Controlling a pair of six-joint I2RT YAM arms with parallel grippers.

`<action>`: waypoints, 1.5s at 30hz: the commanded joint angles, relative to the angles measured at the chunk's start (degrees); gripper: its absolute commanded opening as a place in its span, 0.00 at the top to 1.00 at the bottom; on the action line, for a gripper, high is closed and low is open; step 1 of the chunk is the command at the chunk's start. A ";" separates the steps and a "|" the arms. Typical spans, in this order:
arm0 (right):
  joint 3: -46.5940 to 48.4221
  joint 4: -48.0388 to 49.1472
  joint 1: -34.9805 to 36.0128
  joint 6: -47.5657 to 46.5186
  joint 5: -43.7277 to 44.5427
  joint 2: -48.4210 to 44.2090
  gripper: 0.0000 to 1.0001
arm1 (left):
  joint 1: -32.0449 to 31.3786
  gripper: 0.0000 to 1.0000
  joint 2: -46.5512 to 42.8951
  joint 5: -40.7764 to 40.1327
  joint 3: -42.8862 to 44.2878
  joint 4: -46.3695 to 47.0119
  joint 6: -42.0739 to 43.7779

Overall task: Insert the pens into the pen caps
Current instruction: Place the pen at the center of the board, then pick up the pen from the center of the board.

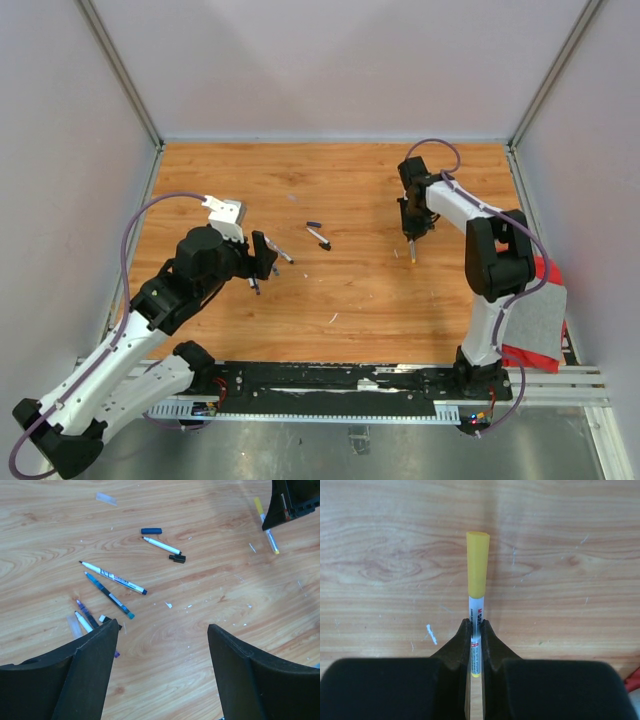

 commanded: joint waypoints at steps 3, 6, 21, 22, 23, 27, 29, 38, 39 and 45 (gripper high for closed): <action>5.90 -2.31 -2.05 -2.10 -0.95 4.74 0.95 | 0.20 0.23 -0.17 -0.55 -0.45 1.28 0.67; 7.91 -3.23 -2.11 -2.44 -1.76 7.29 0.95 | 0.20 0.23 -0.11 -0.56 -0.47 1.30 0.63; 6.89 -2.79 -2.14 -2.50 -4.27 10.13 0.70 | 0.20 0.22 0.00 -0.69 -0.43 1.31 0.60; 7.02 -2.79 -2.07 -2.50 -4.41 9.86 0.68 | 0.20 0.22 0.06 -0.69 -0.47 1.27 0.61; 7.19 -2.94 -2.09 -2.52 -4.62 9.56 0.66 | 0.20 0.22 0.06 -0.69 -0.43 1.31 0.58; 7.83 -3.67 -2.12 -2.49 -4.85 7.55 0.61 | 0.20 0.22 -0.05 -0.86 -0.46 1.22 0.59; 8.09 -4.02 -2.06 -2.58 -4.69 5.69 0.59 | 0.20 0.22 -0.03 -0.98 -0.47 1.18 0.50; 3.90 -3.15 -2.05 -1.91 -3.44 -9.02 0.49 | 0.20 0.22 0.79 -1.27 -0.48 1.14 0.17; 2.61 -2.39 -2.06 -1.72 -3.76 -10.98 0.49 | 0.20 0.22 0.92 -1.31 -0.46 1.13 0.12; -5.82 2.79 -1.64 -3.29 -9.11 -22.15 0.48 | 0.20 0.22 2.01 -1.51 -0.30 0.98 -0.12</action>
